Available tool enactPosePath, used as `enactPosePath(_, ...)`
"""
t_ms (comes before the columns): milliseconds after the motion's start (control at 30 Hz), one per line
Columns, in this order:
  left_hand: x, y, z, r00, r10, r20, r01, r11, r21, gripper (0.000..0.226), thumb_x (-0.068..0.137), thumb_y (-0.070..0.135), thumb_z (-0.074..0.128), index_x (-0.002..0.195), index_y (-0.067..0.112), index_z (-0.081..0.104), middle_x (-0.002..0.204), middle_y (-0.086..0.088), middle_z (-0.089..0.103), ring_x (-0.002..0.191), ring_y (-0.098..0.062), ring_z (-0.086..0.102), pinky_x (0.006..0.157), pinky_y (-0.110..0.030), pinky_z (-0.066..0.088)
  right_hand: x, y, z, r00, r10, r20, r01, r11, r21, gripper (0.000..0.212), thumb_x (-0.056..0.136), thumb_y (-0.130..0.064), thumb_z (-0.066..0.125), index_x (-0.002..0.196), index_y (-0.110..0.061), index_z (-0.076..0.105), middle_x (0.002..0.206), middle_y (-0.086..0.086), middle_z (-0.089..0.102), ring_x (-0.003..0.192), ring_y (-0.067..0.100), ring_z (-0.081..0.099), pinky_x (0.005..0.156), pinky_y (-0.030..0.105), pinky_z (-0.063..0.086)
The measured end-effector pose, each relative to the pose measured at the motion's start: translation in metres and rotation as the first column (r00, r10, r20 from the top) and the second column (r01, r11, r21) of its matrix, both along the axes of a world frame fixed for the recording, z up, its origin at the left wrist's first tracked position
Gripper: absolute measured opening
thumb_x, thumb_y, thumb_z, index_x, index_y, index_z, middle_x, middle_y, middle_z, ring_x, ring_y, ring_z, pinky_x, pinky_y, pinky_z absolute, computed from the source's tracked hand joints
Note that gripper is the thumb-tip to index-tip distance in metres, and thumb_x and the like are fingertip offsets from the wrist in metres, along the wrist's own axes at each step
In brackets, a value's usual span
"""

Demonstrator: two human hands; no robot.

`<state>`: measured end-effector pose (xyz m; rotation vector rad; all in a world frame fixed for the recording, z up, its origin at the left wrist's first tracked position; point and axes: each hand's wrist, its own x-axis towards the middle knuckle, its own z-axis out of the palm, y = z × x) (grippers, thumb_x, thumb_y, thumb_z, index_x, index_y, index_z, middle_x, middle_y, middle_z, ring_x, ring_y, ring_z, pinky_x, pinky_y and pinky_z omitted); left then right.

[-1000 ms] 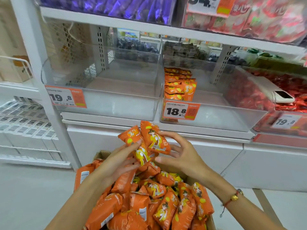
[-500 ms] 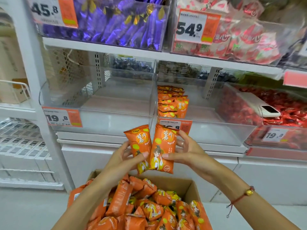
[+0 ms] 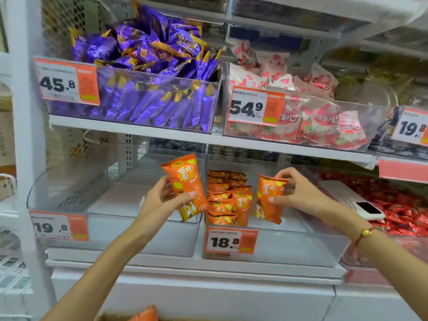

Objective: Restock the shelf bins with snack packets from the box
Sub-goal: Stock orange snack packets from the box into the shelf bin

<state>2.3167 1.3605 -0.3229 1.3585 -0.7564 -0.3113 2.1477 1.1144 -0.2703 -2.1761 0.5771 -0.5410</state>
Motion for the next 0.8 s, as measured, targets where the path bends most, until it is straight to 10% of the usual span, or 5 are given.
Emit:
enactPosePath(300, 0.022, -0.010, -0.002, 0.993, -0.065, -0.095, 0.071, 0.995, 0.063, 0.044, 0.062, 0.029, 0.079, 0.103, 0.029, 0.063, 0.090, 0.015, 0.074, 0.082, -0.003, 0.071, 0.068, -0.015, 0.050, 0.051, -0.014, -0.038, 0.947, 0.084, -0.309, -0.160, 0.960, -0.230, 0.052, 0.069, -0.026, 0.085, 0.113, -0.023, 0.059, 0.114, -0.004, 0.059, 0.105, 0.015, 0.057, 0.093, 0.033, 0.049)
enactPosePath(533, 0.015, -0.012, -0.003, 0.997, -0.068, -0.033, 0.072, 0.990, 0.119, 0.046, 0.065, 0.046, 0.065, 0.109, 0.034, 0.061, 0.094, 0.019, 0.073, 0.087, 0.000, 0.069, 0.073, -0.015, 0.046, 0.047, -0.002, -0.033, 0.939, 0.076, -0.334, -0.178, 0.942, -0.285, 0.039, 0.075, -0.019, 0.081, 0.111, -0.020, 0.066, 0.112, -0.002, 0.056, 0.075, 0.008, 0.063, 0.074, 0.034, 0.059)
enactPosePath(800, 0.018, -0.012, -0.005, 0.997, -0.073, -0.012, 0.074, 0.988, 0.135, 0.048, 0.065, 0.048, 0.066, 0.111, 0.035, 0.060, 0.099, 0.016, 0.072, 0.091, -0.003, 0.069, 0.078, -0.018, 0.047, 0.048, 0.000, -0.043, 0.963, 0.063, -0.261, -0.111, 0.979, -0.172, 0.032, 0.078, -0.021, 0.078, 0.106, -0.022, 0.063, 0.129, 0.009, 0.057, 0.086, 0.024, 0.071, 0.074, 0.036, 0.060)
